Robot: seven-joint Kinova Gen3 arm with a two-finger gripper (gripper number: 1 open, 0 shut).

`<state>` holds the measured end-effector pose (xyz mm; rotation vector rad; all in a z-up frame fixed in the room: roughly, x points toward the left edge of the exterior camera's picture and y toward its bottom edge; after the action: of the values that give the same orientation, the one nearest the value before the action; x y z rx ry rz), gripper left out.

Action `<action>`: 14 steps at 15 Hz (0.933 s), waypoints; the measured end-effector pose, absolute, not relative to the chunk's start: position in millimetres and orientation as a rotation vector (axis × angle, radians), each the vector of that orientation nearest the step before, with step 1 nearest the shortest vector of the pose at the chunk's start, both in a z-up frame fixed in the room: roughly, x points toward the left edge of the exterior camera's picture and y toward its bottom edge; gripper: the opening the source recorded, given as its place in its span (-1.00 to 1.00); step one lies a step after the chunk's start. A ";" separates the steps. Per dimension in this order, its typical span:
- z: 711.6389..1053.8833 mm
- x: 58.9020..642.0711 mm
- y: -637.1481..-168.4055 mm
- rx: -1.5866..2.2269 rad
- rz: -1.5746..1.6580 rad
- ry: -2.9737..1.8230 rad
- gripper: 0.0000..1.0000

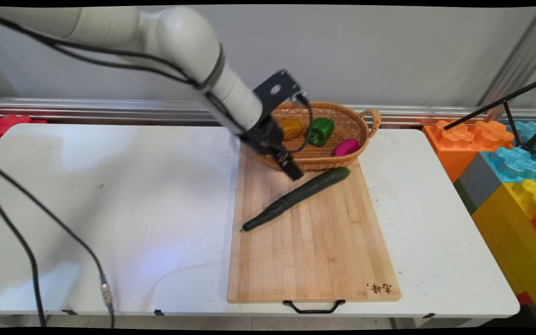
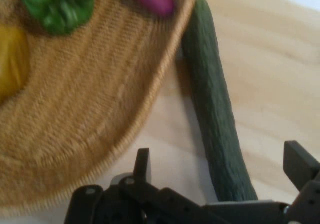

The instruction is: Pick up the cucumber from the cutting board

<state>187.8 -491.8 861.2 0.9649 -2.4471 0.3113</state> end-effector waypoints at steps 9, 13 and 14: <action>798.1 206.5 -464.4 1.029 0.222 -2.457 1.00; 777.1 202.5 -465.0 1.034 0.203 -2.436 1.00; 773.3 201.4 -465.5 1.030 0.201 -2.433 1.00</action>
<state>201.4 -465.5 773.3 1.0300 -2.4331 0.2014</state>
